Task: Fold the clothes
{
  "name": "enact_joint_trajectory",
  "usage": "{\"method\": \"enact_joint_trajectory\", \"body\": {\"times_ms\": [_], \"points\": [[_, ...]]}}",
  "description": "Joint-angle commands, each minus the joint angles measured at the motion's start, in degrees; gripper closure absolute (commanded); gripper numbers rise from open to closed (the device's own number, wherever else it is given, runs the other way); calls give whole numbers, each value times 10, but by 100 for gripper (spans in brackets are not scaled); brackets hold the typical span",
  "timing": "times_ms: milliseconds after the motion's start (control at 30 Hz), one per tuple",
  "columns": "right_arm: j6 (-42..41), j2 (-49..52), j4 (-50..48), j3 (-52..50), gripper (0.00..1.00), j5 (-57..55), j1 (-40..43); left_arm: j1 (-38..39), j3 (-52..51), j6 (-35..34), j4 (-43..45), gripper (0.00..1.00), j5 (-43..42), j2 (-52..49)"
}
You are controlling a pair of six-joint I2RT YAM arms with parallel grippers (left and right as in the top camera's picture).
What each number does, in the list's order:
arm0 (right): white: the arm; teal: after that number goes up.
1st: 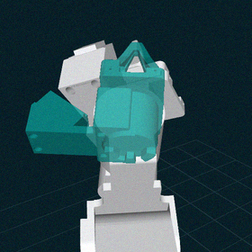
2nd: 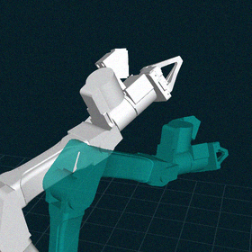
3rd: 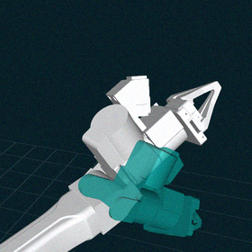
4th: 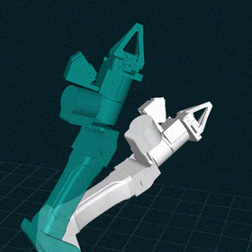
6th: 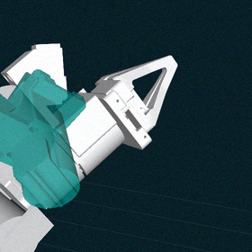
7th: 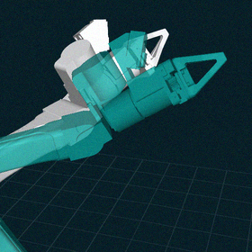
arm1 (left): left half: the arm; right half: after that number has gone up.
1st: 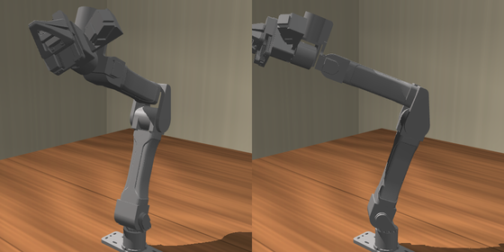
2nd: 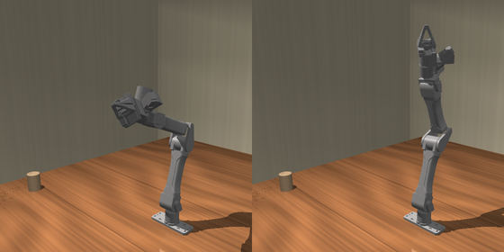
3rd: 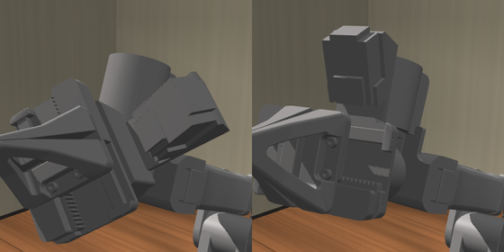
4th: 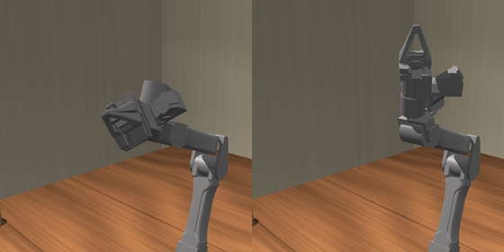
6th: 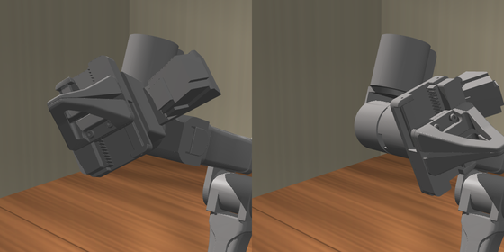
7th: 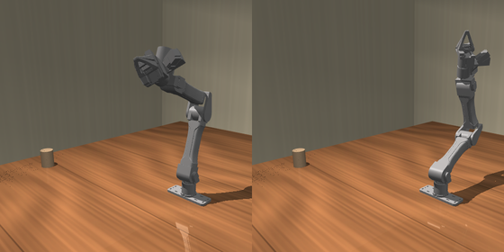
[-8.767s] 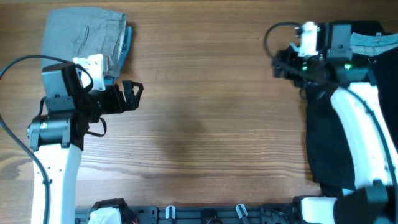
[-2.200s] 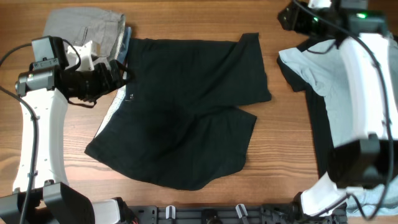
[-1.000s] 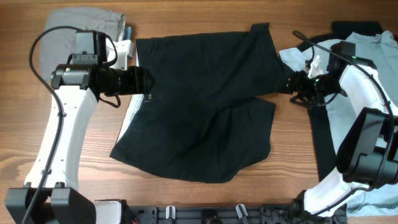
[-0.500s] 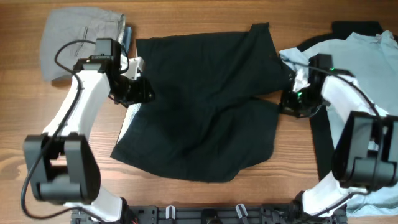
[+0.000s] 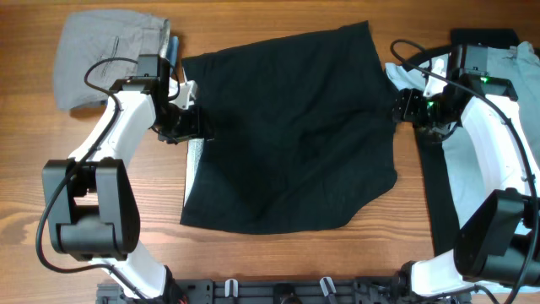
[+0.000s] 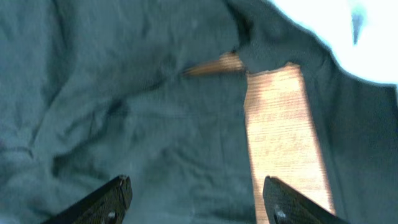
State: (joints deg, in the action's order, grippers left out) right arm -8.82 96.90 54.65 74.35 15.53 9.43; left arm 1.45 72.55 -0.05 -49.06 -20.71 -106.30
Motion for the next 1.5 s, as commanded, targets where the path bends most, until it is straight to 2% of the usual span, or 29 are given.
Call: {"method": "enact_joint_trajectory", "body": {"times_ms": [0,67,167,300,333,500,633,667,700,733,767,833,1000,1133,1233,1333,1367,1467], "points": [[16,-1,33,4,28,54,1,3,-3,14,5,44,35,-20],[17,-1,47,4,28,55,1,3,-3,14,12,47,28,-37],[23,-1,50,4,27,55,1,5,-3,14,51,50,-26,-72],[23,-1,50,4,27,55,1,7,-3,14,75,60,-74,-87],[23,-1,50,4,27,55,1,7,-3,14,76,64,-85,-87],[23,-1,47,4,27,55,1,7,-3,14,75,96,-109,-87],[23,-1,46,4,27,55,1,6,-3,14,75,96,-116,-87],[23,-1,46,4,27,55,1,6,-3,14,77,92,-114,-87],[23,-1,45,4,27,55,1,6,-3,14,79,72,-103,-87],[23,-1,45,4,27,55,1,7,-3,14,81,58,-75,-87],[23,-1,45,4,27,55,1,8,-3,14,84,53,-55,-88],[24,-1,45,4,27,55,1,10,-3,14,91,51,-29,-90],[24,-1,42,4,27,55,0,11,-3,13,96,55,-31,-106],[24,-1,43,4,27,55,0,11,-3,14,99,66,-137,-108],[24,-1,44,4,27,55,0,10,-3,14,101,70,-144,-108],[24,-1,45,4,27,55,0,10,-3,13,106,82,-144,-108],[24,-1,45,4,27,55,0,10,-3,13,108,94,-144,-108],[24,-1,45,4,27,55,0,10,-3,13,107,96,-145,-108]]}}
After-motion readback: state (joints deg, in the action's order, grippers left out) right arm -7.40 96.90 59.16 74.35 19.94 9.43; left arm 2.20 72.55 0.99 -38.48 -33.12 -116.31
